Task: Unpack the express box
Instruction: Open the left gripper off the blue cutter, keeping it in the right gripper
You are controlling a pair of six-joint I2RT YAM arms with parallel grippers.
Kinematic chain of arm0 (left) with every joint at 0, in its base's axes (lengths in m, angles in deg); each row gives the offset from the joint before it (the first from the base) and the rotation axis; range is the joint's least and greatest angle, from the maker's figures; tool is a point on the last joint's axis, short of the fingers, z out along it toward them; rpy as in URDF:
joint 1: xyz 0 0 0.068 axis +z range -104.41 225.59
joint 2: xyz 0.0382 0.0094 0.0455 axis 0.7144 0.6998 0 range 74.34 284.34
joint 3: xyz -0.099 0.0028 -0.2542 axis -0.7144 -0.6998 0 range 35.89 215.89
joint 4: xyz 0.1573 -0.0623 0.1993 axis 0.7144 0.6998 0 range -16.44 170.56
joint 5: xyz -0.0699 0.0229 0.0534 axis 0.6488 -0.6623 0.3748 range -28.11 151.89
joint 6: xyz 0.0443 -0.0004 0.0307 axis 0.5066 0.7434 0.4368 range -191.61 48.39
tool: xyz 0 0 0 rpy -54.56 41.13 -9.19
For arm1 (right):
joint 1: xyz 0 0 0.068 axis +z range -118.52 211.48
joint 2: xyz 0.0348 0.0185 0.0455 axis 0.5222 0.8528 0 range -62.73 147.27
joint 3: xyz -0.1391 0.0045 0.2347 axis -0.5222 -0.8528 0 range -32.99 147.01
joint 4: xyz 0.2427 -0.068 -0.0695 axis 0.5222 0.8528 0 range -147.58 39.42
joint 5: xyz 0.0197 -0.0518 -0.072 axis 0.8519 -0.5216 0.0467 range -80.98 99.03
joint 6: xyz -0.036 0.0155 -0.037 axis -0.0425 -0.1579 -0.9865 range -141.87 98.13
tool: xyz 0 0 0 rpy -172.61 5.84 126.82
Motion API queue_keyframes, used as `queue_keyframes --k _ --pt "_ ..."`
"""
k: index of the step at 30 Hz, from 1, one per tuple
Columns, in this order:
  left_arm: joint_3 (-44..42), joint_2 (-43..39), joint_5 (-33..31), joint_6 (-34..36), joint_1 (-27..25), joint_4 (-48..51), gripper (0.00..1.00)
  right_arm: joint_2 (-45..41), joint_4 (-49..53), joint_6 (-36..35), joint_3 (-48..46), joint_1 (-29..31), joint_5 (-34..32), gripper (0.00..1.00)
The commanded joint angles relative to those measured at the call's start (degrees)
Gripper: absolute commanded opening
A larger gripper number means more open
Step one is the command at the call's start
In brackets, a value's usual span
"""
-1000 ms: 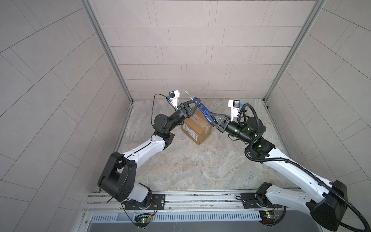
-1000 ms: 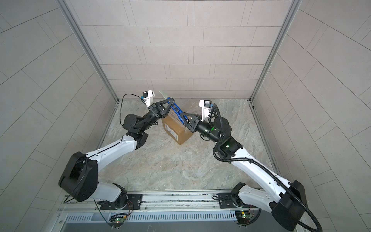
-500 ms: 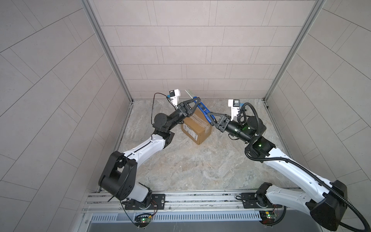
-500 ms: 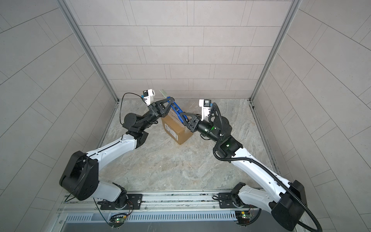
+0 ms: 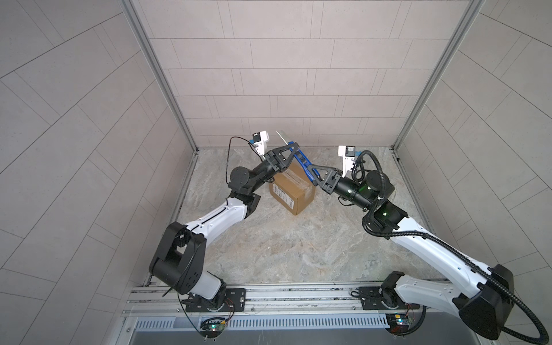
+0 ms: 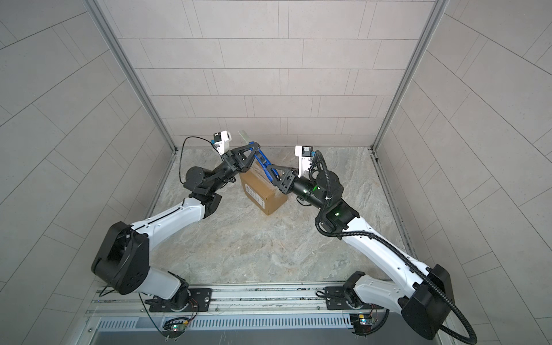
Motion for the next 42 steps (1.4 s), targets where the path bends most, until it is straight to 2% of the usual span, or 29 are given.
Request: queue_keyframes --k 1,10,20,21,23,27,31,36,38,39,42 --pt "1.76 0.18 1.05 -1.22 -0.62 -2.49 0.0 0.48 -2.41 -0.44 1.33 0.53 1.24 0.15" --pt "1.73 0.62 0.95 -1.46 -0.68 -2.6 0.0 0.7 -3.01 0.11 1.53 0.59 0.74 0.21" --pt "2.02 1.23 0.86 -1.77 -0.7 -3.03 0.0 1.61 -4.17 0.96 2.08 0.68 0.85 0.22" --pt "1.87 1.24 0.85 -1.78 -2.39 -3.03 0.0 1.63 -4.33 0.96 2.1 0.77 0.84 0.22" --pt "1.89 1.32 0.82 -1.84 -2.59 -3.19 0.0 1.76 -4.52 1.11 2.09 0.76 0.75 0.22" --pt "1.93 1.48 0.88 -1.86 -2.88 -3.17 0.0 1.82 -4.73 1.31 2.19 0.75 0.73 0.16" --pt "1.78 1.52 0.94 -1.78 -2.95 -3.19 0.0 1.81 -4.15 1.27 2.57 0.78 0.76 0.01" --pt "1.67 1.54 1.16 -0.99 -2.86 -1.85 0.0 0.61 -0.24 0.6 2.89 0.75 -1.67 0.0" --pt "1.59 1.41 1.2 -0.23 -2.73 -0.86 0.07 -0.15 2.31 -0.14 3.27 0.76 -2.98 0.0" --pt "1.43 1.28 0.99 0.21 -2.65 -0.18 0.14 -0.5 3.4 -0.58 3.49 0.75 -3.39 0.0" --pt "1.12 0.91 0.94 1.35 -2.21 2.43 0.8 -1.5 5.57 -0.89 3.5 0.59 -4.92 0.0"
